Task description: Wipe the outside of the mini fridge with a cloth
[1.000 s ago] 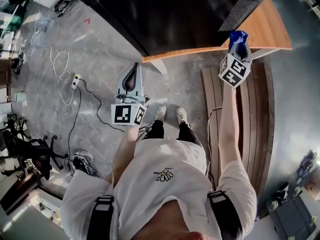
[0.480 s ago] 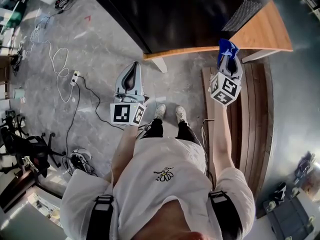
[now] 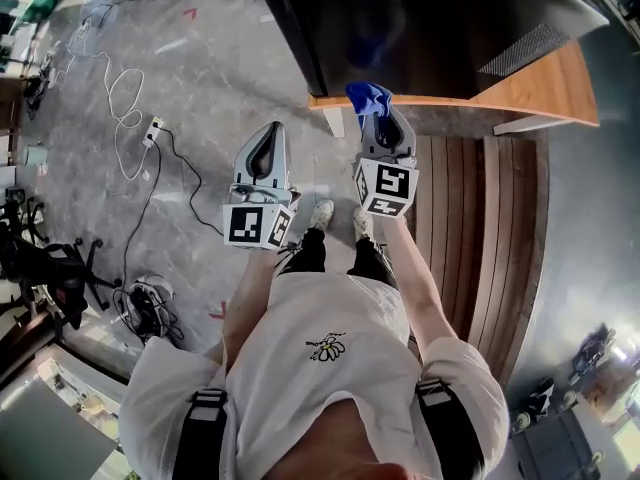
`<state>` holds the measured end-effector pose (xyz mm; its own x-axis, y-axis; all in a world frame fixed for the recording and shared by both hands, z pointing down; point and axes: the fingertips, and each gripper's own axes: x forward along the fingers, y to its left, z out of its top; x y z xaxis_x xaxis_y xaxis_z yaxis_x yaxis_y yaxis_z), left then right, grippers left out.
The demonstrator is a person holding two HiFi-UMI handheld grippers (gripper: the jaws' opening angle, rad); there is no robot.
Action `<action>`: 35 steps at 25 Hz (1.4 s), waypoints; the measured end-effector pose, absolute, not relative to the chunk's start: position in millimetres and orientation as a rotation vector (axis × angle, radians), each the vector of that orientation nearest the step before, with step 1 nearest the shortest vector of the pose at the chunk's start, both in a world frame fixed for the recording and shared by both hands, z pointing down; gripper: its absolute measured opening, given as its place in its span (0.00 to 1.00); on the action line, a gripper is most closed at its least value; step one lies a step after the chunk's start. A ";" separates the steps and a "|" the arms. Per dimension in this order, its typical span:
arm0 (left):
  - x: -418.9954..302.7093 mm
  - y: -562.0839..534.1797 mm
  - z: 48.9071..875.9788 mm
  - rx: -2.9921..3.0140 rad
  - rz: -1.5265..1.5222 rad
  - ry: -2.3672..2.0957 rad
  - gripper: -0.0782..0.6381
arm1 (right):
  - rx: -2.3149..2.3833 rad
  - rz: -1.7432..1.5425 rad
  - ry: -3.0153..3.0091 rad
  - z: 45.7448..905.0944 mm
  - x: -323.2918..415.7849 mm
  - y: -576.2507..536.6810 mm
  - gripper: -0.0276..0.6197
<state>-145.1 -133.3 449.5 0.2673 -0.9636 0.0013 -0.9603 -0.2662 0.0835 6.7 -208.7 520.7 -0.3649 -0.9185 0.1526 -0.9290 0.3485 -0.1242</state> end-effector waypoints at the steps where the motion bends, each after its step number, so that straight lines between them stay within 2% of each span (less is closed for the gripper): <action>1: -152.5 -132.6 451.5 2.432 -0.072 -1.874 0.12 | 1.695 0.286 -2.555 522.3 -11.5 -210.2 0.14; 9: -214.0 -115.6 464.7 2.307 -0.073 -1.982 0.12 | 1.460 0.183 -2.625 528.9 -109.0 -221.5 0.14; 16: -225.1 -114.3 465.9 2.288 -0.074 -1.972 0.12 | 1.471 0.147 -2.592 529.5 -116.3 -231.6 0.14; 22: -208.6 -120.2 461.9 2.339 -0.085 -1.931 0.12 | 1.577 0.164 -2.538 528.3 -75.5 -237.2 0.14; 35: -154.6 -125.8 455.0 2.422 -0.071 -1.874 0.12 | 1.897 0.178 -2.274 542.0 89.7 -262.5 0.14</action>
